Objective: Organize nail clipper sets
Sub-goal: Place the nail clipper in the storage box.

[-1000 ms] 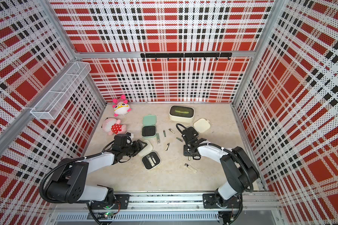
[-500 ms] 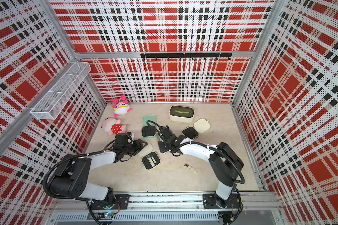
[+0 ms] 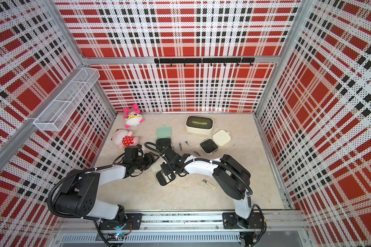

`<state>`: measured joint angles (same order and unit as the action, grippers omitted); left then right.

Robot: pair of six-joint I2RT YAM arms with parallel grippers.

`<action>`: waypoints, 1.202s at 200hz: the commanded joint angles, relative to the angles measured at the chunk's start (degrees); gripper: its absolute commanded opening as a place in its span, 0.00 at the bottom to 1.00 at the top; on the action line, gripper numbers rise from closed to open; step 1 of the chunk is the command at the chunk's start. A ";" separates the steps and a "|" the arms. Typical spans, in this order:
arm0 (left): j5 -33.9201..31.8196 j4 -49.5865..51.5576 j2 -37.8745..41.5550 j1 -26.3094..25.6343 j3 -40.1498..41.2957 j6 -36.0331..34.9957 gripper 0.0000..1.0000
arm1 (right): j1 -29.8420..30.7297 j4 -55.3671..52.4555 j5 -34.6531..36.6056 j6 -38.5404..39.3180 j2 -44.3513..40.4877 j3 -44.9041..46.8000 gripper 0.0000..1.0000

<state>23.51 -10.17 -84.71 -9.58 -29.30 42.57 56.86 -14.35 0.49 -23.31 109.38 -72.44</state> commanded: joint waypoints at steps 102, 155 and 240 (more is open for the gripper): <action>-1.16 1.12 -1.06 0.79 2.13 -1.26 0.67 | 0.12 4.26 2.51 2.74 0.83 3.34 0.16; -1.36 1.12 -1.16 0.77 2.40 -1.26 0.67 | 0.14 5.20 1.81 2.61 0.98 4.08 0.16; -1.45 1.16 -1.17 0.80 2.48 -1.26 0.67 | 0.18 5.82 1.97 2.75 1.27 5.07 0.17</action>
<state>23.46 -11.55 -84.73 -9.30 -28.53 41.95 56.84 -9.74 2.17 -21.63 109.95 -68.58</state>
